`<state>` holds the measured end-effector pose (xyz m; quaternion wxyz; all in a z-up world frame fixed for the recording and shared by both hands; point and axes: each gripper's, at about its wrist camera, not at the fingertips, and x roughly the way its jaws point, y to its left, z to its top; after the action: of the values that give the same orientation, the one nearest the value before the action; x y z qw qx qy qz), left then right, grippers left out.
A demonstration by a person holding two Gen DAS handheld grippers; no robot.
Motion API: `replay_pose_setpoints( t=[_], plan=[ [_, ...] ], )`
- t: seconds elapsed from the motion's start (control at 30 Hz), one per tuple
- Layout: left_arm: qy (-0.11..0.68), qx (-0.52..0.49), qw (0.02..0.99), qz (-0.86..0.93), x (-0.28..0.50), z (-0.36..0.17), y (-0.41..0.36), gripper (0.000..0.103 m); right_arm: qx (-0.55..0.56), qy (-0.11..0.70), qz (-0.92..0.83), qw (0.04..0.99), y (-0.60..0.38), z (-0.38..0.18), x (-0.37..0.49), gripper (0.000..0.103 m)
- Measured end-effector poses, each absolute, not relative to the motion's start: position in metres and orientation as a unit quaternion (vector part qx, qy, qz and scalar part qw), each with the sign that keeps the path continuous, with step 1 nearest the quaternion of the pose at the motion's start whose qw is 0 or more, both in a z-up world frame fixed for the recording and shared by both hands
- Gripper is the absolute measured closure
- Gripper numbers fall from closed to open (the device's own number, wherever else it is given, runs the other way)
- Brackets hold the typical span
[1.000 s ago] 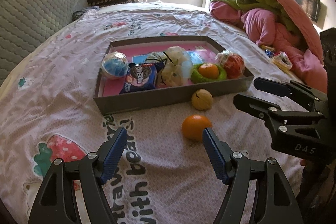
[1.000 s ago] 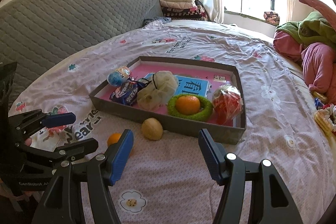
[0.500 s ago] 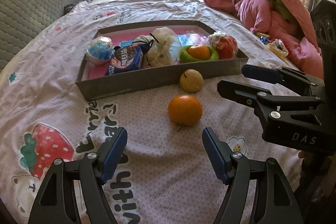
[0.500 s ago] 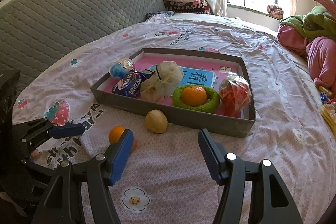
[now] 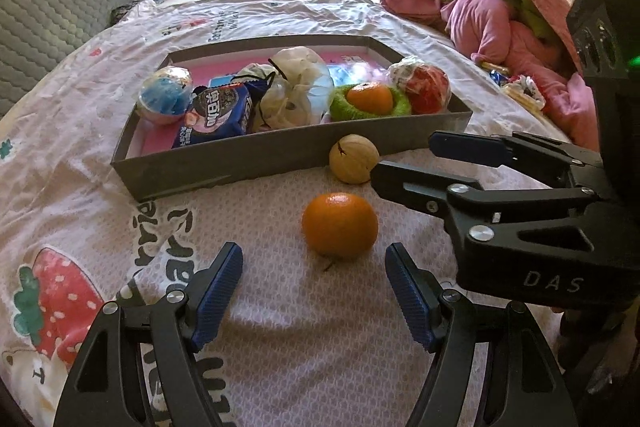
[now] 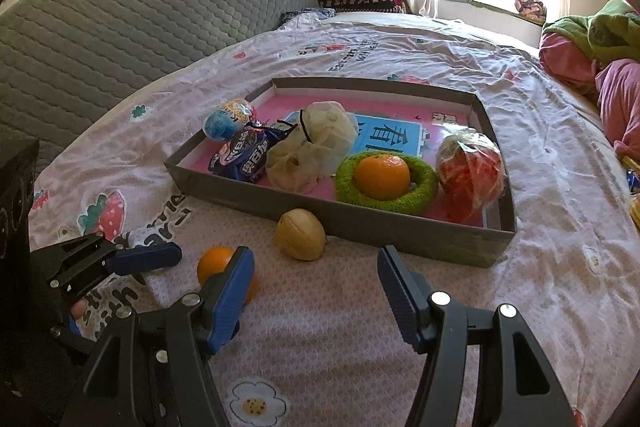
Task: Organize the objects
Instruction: 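Move left tool to the loose orange while right tool approaches the beige round fruit, then close left tool on the orange while right tool grasps the beige fruit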
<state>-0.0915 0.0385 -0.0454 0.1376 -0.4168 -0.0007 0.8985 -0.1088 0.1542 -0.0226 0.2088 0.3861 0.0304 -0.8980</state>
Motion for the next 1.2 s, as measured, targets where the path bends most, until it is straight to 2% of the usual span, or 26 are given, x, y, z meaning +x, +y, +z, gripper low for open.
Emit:
replay_pose_setpoints(
  t=[0.27,0.4,0.53,0.73,0.9,1.03,1.2],
  plan=[
    [0.002,-0.412,0.140,0.901,-0.099,-0.048,0.043,0.028,0.401,0.032,-0.890,0.216,0.146,-0.032,-0.125,0.039],
    [0.001,-0.410,0.142,0.901,-0.103,-0.051,0.044,0.037,0.411,0.039,-0.884,0.221,0.141,-0.036,-0.131,0.047],
    [-0.003,-0.411,0.146,0.900,-0.107,-0.052,0.043,0.040,0.416,0.036,-0.882,0.221,0.139,-0.039,-0.136,0.053],
    [0.003,-0.411,0.148,0.899,-0.112,-0.054,0.048,0.045,0.426,0.026,-0.877,0.222,0.139,-0.042,-0.139,0.058],
    [0.000,-0.412,0.152,0.898,-0.115,-0.054,0.049,0.053,0.431,0.009,-0.874,0.225,0.139,-0.044,-0.142,0.061],
    [-0.002,-0.410,0.162,0.898,-0.116,-0.053,0.052,0.062,0.429,-0.011,-0.871,0.239,0.142,-0.045,-0.144,0.071],
    [-0.015,-0.411,0.172,0.895,-0.120,-0.053,0.049,0.064,0.425,-0.022,-0.871,0.246,0.143,-0.045,-0.144,0.071]
  ],
)
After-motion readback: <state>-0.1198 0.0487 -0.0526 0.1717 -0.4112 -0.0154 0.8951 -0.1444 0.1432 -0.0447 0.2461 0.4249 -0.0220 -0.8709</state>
